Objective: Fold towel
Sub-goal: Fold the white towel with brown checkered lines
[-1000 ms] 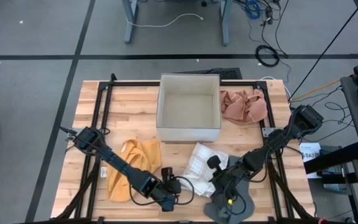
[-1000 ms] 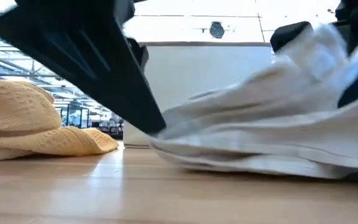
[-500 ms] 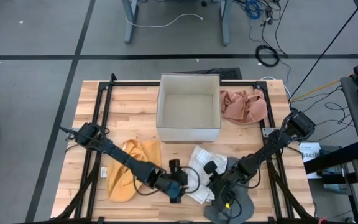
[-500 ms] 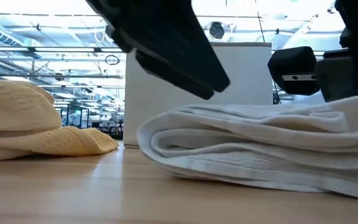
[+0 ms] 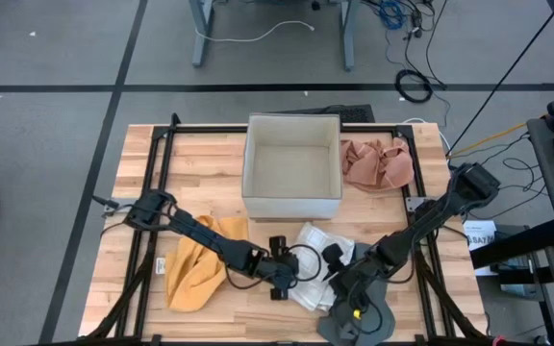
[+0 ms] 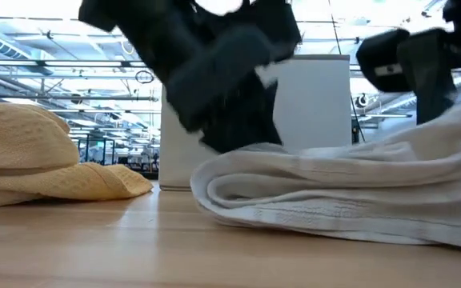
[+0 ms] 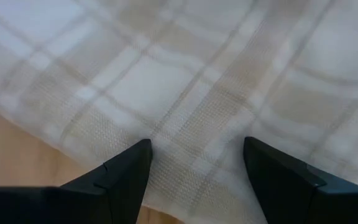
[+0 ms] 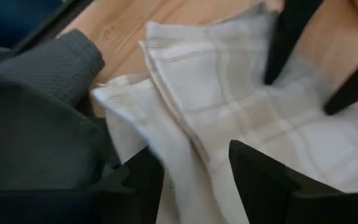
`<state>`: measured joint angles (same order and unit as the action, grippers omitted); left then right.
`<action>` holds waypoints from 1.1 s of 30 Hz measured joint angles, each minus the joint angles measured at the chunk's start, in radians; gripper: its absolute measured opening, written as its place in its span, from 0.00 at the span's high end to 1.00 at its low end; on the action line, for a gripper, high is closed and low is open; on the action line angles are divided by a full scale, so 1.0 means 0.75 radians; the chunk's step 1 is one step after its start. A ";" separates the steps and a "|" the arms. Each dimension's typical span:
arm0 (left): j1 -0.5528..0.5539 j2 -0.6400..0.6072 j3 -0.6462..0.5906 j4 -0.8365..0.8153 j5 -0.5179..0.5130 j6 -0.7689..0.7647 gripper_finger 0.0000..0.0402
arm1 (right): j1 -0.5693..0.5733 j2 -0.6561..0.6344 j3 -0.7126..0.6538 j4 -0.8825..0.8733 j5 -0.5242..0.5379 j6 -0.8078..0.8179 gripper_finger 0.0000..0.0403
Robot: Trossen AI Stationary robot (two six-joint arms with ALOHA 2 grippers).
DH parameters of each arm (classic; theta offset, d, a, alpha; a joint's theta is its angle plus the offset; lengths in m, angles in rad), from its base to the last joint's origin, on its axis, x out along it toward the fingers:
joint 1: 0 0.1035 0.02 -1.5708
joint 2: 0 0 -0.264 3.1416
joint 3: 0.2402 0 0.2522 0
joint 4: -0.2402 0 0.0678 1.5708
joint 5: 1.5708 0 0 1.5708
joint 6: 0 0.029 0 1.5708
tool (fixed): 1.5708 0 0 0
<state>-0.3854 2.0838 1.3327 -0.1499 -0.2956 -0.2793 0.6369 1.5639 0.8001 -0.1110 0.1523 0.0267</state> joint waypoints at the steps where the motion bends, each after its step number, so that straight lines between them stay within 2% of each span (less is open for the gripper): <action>1: 0.005 0.012 0.002 -0.002 0.000 -0.002 0.34 | 0.000 -0.025 0.000 -0.023 0.003 0.014 0.58; 4: 0.017 0.024 0.006 -0.030 0.000 -0.011 0.34 | 0.000 -0.102 0.000 -0.108 0.022 0.064 0.59; 10: 0.004 0.019 0.007 -0.085 -0.003 -0.014 0.34 | -0.008 -0.145 0.000 -0.279 0.356 0.195 0.60; 13: -0.011 0.017 0.007 -0.139 0.008 -0.044 0.34 | -0.034 -0.113 0.001 -0.274 0.430 0.242 0.60; 20: -0.065 0.016 0.006 -0.273 0.017 -0.125 0.34 | -0.083 -0.029 0.000 -0.240 0.420 0.268 0.60; 24: -0.093 0.017 0.004 -0.301 0.016 -0.150 0.34 | -0.108 0.016 0.001 -0.136 0.420 0.257 0.60; 33: -0.139 -0.089 -0.007 -0.286 -0.162 -0.131 0.34 | -0.165 0.215 0.009 -0.108 0.370 0.239 0.60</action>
<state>-0.4899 2.0171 1.3275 -0.3644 -0.4171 -0.3776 0.5133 1.7254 0.8066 -0.1921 0.4295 0.2062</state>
